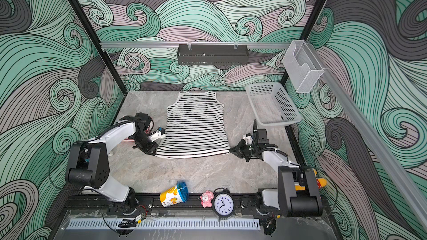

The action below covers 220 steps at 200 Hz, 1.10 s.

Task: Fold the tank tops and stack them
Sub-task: 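Lay the striped tank top flat and draw both grippers back toward the robot, then lower both grippers and grasp the hem corners nearest the robot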

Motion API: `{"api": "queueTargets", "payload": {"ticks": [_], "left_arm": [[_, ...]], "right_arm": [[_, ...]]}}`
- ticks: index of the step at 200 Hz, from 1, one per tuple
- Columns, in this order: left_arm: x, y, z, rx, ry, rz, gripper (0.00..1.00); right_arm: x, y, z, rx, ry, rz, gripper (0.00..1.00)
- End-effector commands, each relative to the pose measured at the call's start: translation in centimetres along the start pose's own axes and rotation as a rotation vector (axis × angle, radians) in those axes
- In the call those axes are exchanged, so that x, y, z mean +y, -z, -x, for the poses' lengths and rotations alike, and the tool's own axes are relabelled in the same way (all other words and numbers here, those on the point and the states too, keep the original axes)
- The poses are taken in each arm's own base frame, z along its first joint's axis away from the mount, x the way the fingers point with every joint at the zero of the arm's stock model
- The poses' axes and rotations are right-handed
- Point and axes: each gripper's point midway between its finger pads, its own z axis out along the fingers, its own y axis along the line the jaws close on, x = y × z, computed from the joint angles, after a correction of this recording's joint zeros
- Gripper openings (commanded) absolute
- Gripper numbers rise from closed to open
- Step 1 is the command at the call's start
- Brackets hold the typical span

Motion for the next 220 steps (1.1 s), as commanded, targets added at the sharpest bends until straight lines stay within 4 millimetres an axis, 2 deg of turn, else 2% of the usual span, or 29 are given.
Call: {"api": "queueTargets", "payload": {"ticks": [1, 36, 52, 65, 98, 107, 121, 147, 170, 200, 220], "left_arm": [[0.4, -0.4, -1.6, 0.079, -0.006, 0.029, 0.00], [0.3, -0.9, -2.5, 0.116, -0.012, 0.031, 0.00], [0.0, -1.2, -3.0, 0.139, -0.024, 0.024, 0.07], [0.0, -1.4, -3.5, 0.163, -0.029, 0.020, 0.17], [-0.6, -1.1, -4.4, 0.207, -0.063, -0.011, 0.33], [-0.9, -0.9, -4.8, 0.221, -0.079, -0.025, 0.34], [-0.6, -0.5, -4.7, 0.216, -0.088, -0.008, 0.36], [-0.2, 0.7, -2.2, 0.125, -0.060, 0.018, 0.36], [0.2, 1.4, 1.3, 0.037, -0.043, 0.041, 0.34], [1.4, 0.7, 5.4, -0.006, -0.061, 0.147, 0.30], [1.1, -0.3, 6.9, 0.015, -0.088, 0.166, 0.28]], "right_arm": [[-1.2, -0.1, -0.8, 0.009, 0.010, -0.021, 0.00], [-2.8, -0.5, -1.9, 0.036, -0.003, -0.058, 0.00], [-3.2, -0.6, -2.3, 0.050, -0.003, -0.069, 0.00], [-3.5, -0.7, -2.5, 0.056, -0.002, -0.082, 0.00], [-4.0, 0.3, -2.8, 0.063, 0.024, -0.189, 0.26], [-3.7, 0.9, -2.6, 0.046, 0.047, -0.216, 0.31], [-2.8, 1.7, -2.4, 0.014, 0.079, -0.246, 0.32], [-0.1, 2.0, -2.5, -0.021, 0.169, -0.273, 0.32], [1.5, 0.5, -2.6, -0.011, 0.199, -0.267, 0.27], [0.4, -2.9, -2.8, 0.042, 0.200, -0.333, 0.14], [-0.7, -4.6, -3.3, 0.083, 0.206, -0.402, 0.10]]}}
